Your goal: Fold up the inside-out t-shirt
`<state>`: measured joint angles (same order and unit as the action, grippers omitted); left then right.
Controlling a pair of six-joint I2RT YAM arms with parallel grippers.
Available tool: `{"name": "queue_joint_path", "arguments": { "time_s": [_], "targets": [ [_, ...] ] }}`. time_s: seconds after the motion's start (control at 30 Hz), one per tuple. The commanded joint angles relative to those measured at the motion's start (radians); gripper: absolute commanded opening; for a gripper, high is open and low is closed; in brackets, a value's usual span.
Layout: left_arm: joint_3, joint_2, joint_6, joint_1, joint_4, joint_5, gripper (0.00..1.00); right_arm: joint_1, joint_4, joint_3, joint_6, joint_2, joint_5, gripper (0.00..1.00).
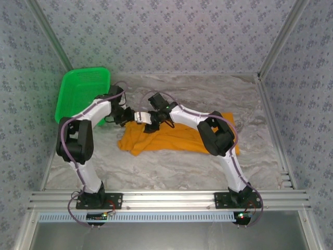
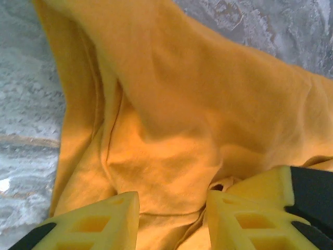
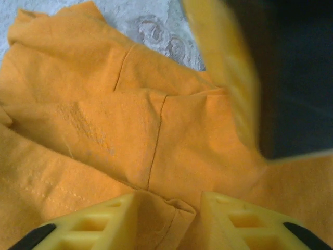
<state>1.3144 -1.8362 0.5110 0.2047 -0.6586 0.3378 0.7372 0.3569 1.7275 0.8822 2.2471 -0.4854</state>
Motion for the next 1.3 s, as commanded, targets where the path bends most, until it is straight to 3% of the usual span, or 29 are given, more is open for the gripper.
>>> {"name": "queue_joint_path", "arguments": {
  "time_s": [0.0,0.13,0.37,0.4,0.43,0.47,0.57,0.87,1.0,1.13,1.27],
  "targets": [
    [0.071,-0.05,0.017,0.002,-0.012,0.021,0.39,-0.007,0.125,0.037,0.054,0.026,-0.031,0.23],
    [0.136,-0.123,0.018,0.002,-0.058,0.011,0.39,-0.021,0.178,0.045,0.087,0.012,-0.083,0.0],
    [0.219,-0.218,0.02,-0.001,-0.117,-0.039,0.38,-0.04,0.181,0.029,0.147,-0.04,-0.119,0.0],
    [0.224,-0.226,0.025,-0.001,-0.119,-0.039,0.37,-0.041,0.183,0.039,0.142,-0.037,-0.112,0.14],
    [0.224,-0.23,0.03,-0.001,-0.12,-0.04,0.37,-0.04,0.173,0.042,0.139,-0.033,-0.093,0.35],
    [0.223,-0.234,0.035,-0.001,-0.12,-0.04,0.37,-0.038,0.162,0.04,0.147,-0.03,-0.08,0.41],
    [0.229,-0.252,0.041,-0.002,-0.129,-0.039,0.37,-0.032,0.146,0.063,0.153,0.0,-0.07,0.47],
    [0.224,-0.275,0.038,-0.009,-0.144,-0.033,0.36,-0.015,0.199,0.164,0.159,0.107,-0.049,0.46],
    [0.22,-0.278,0.037,-0.016,-0.144,-0.033,0.35,-0.013,0.252,0.196,0.19,0.137,-0.039,0.37],
    [0.215,-0.278,0.037,-0.022,-0.142,-0.03,0.33,-0.015,0.29,0.201,0.213,0.122,-0.041,0.03],
    [0.212,-0.281,0.035,-0.025,-0.142,-0.028,0.32,-0.021,0.258,0.155,0.224,0.053,-0.056,0.0]
  ]
}}
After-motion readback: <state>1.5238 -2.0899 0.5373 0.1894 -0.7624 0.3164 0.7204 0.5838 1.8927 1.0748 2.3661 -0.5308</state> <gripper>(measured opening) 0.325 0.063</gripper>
